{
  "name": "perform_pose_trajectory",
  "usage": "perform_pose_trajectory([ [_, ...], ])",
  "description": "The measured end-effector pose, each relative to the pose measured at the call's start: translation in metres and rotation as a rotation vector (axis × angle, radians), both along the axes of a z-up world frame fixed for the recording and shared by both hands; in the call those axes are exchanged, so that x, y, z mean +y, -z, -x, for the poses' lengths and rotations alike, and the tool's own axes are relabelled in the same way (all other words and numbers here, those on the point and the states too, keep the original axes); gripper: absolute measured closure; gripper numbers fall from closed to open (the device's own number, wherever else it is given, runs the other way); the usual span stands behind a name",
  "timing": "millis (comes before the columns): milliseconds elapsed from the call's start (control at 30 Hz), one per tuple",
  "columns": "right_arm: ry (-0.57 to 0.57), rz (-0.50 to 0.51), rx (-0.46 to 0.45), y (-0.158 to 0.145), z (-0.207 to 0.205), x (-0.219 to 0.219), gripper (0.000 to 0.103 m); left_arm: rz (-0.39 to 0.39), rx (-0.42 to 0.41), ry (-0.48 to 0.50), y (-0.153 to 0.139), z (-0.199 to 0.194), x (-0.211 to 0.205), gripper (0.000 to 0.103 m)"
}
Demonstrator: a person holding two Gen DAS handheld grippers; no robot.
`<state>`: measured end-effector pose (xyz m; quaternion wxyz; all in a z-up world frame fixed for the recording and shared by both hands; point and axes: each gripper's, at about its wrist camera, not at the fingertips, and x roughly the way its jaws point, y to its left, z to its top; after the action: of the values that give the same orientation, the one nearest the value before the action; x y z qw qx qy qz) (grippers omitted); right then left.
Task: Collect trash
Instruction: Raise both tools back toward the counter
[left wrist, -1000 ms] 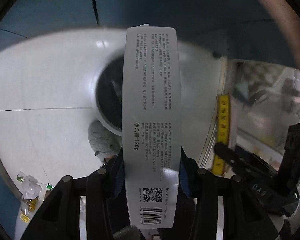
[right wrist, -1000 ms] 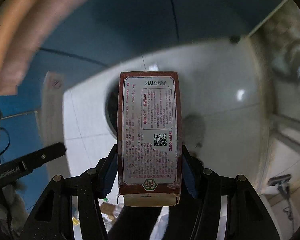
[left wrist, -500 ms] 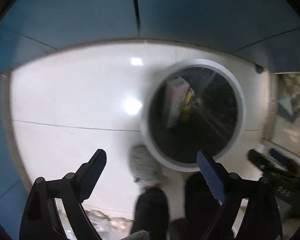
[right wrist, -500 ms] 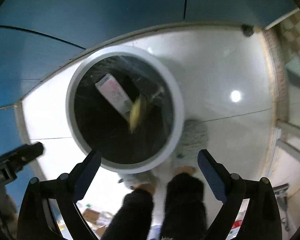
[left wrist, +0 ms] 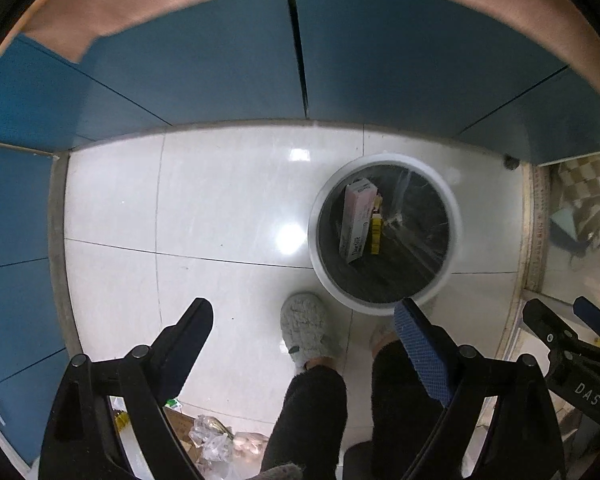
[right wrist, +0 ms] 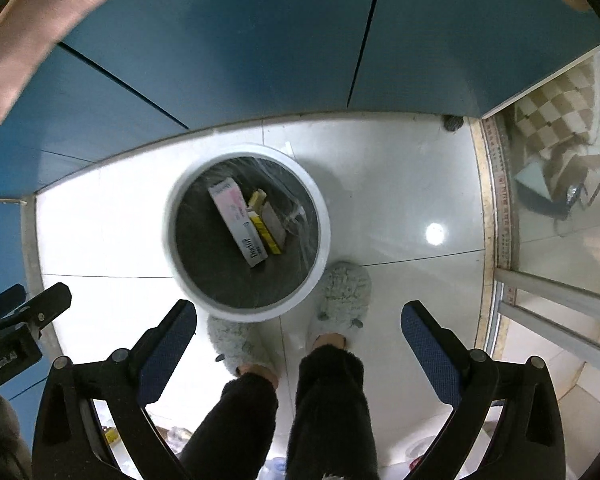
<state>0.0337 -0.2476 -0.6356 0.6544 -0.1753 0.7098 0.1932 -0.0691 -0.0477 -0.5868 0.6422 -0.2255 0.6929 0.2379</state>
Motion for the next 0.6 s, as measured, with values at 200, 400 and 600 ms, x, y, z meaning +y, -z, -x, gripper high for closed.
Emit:
perform_pose_trajectory([
  [200,-0.01,-0.026,-0.037,-0.086,0.012,-0.003,0.0,-0.021,-0.048,0.022,-0.08,0.012,-0.01,0.01],
  [400,-0.007,-0.052,-0.073,-0.186,0.029,-0.008,0.0,-0.014,-0.075,0.036,-0.149,0.027,-0.02,0.01],
  [600,0.008,-0.044,-0.069,-0.268,0.048,-0.019,0.0,0.002,-0.107,0.064,-0.213,0.04,-0.029,0.01],
])
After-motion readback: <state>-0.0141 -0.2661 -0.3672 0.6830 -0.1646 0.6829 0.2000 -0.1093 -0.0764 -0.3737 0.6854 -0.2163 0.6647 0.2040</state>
